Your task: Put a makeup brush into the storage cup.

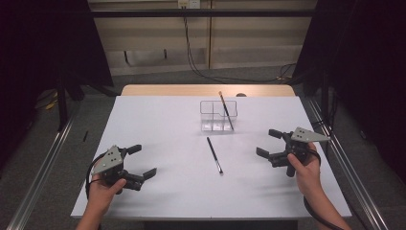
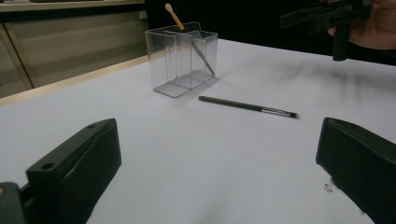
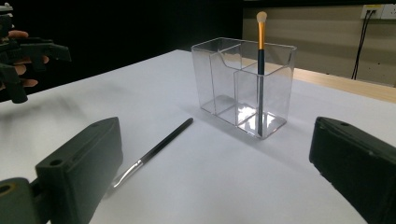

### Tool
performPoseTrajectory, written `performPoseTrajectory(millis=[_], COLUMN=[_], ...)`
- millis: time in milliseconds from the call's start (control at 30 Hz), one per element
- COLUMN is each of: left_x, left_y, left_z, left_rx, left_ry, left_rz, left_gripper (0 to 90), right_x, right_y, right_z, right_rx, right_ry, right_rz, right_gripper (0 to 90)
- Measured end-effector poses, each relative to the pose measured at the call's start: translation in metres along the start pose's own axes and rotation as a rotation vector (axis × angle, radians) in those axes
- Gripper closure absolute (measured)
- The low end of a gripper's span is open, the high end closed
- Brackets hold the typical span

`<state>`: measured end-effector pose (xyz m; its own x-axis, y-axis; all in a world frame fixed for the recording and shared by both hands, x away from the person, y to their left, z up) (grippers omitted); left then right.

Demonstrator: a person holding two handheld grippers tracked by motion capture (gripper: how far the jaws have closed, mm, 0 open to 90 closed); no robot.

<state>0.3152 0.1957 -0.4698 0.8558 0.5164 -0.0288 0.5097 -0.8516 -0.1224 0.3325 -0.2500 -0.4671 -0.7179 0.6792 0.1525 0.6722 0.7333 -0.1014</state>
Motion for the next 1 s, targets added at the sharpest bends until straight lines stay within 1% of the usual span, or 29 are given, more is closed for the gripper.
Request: performPoseTrajectory(millis=[600, 767, 1000], left_x=[0.0, 0.0, 0.001], left_y=[0.0, 0.0, 0.0], left_z=[0.0, 0.001, 0.001], left_rx=[0.003, 0.003, 0.001], left_ry=[0.002, 0.002, -0.001], left_rz=[0.001, 0.004, 0.005], left_gripper=[0.0, 0.0, 0.0], right_x=[-0.003, -0.003, -0.004], right_y=[-0.028, -0.035, -0.044], right_z=[0.009, 0.016, 0.019], right_rx=[0.013, 0.039, 0.042], right_ry=[0.002, -0.004, -0.002], right_rz=[0.025, 0.031, 0.039], right_gripper=[2.7, 2.7, 2.9])
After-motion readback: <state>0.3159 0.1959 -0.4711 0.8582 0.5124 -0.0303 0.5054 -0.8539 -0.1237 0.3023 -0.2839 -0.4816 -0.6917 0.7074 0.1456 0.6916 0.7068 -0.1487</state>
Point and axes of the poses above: each handheld gripper's, and its own axes: y roughly forward along the jaws, z roughly out of its underside, x roughly to its left, the point moved 6 cm from there along y, roughly forward along the jaws, and after that the axes turned 8 degrees about -x, right-handed, at the moved point
